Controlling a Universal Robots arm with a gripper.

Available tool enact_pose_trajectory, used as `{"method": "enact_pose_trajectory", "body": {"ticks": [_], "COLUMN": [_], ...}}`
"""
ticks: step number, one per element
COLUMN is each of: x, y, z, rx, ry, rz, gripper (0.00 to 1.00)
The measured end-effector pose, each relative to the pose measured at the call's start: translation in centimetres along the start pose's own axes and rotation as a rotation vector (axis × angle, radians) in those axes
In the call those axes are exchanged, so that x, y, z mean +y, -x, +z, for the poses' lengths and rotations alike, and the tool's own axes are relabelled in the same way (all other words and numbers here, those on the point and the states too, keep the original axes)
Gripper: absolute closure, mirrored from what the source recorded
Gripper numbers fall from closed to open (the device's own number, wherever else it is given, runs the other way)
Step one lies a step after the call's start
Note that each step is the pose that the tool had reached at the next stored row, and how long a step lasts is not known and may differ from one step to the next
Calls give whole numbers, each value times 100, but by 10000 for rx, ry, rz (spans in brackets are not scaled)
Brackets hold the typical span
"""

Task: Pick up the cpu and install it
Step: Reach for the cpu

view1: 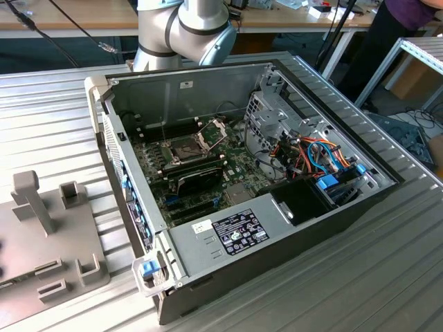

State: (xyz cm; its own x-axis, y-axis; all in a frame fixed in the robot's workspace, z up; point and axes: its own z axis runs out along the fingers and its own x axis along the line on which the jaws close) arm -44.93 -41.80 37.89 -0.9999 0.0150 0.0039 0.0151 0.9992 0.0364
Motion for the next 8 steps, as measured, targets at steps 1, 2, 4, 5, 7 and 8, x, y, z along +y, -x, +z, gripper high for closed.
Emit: {"method": "enact_pose_trajectory", "body": {"ticks": [1,2,4,5,7,8], "x": [0,0,0,0,-2,-2], "y": [0,0,1,2,1,1], "z": [0,0,0,10,54,72], "rx": [1,1,1,0,1,0], "ry": [0,0,0,1,-2,-2], "rz": [1,0,0,0,0,0], "gripper": [89,89,89,89,89,89]}}
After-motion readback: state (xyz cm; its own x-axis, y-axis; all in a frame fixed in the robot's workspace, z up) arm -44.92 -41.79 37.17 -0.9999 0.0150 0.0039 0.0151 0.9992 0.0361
